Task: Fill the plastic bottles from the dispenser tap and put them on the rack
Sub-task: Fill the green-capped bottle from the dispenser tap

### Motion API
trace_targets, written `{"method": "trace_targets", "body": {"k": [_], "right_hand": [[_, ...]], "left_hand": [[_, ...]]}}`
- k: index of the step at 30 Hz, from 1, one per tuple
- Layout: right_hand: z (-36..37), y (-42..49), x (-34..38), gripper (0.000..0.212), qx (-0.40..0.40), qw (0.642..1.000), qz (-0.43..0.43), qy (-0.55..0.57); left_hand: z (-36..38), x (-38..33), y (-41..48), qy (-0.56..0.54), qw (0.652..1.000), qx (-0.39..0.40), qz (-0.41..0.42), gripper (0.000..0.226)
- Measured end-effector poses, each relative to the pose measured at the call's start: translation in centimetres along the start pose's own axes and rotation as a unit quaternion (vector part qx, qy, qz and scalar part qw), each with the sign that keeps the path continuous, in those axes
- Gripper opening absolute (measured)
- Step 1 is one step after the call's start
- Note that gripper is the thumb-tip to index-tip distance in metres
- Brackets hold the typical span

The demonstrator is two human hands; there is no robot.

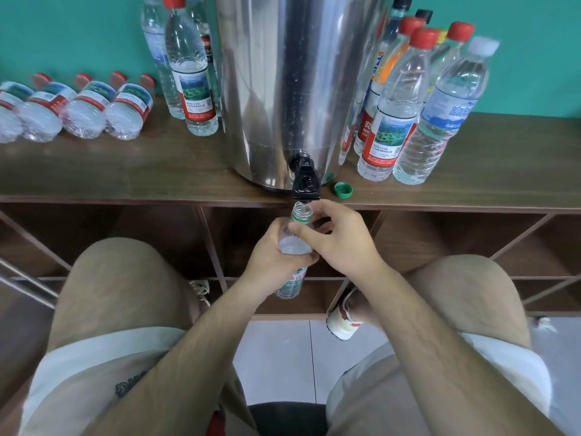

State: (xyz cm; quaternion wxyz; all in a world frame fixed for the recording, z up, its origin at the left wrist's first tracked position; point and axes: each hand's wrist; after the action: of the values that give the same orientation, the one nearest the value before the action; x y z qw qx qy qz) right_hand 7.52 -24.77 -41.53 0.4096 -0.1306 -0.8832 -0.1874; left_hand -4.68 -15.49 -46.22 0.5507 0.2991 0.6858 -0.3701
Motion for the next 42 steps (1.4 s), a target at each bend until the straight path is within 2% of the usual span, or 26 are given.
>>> {"method": "trace_targets", "body": {"k": [17,42], "right_hand": [[-0.38,0.5,0.26,0.016,0.011,1.0,-0.001,0.011],[-0.66,0.55,0.5,0.012,0.023,1.0,-0.009,0.006]], "left_hand": [[0.2,-0.42,0.26,0.059,0.998,-0.004,-0.002,0.069],[0.28,0.03,0.5,0.047,0.999,0.002,-0.005,0.07]]}}
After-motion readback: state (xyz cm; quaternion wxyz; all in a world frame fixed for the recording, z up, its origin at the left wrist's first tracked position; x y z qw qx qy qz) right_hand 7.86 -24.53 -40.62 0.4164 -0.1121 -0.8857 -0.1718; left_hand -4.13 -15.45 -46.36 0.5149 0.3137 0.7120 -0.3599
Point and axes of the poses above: each hand's wrist, its own y-axis towards the middle knuckle, its own z-axis out of the palm, x = y × z, and after that the axes turned 10 degrees about x, right-handed
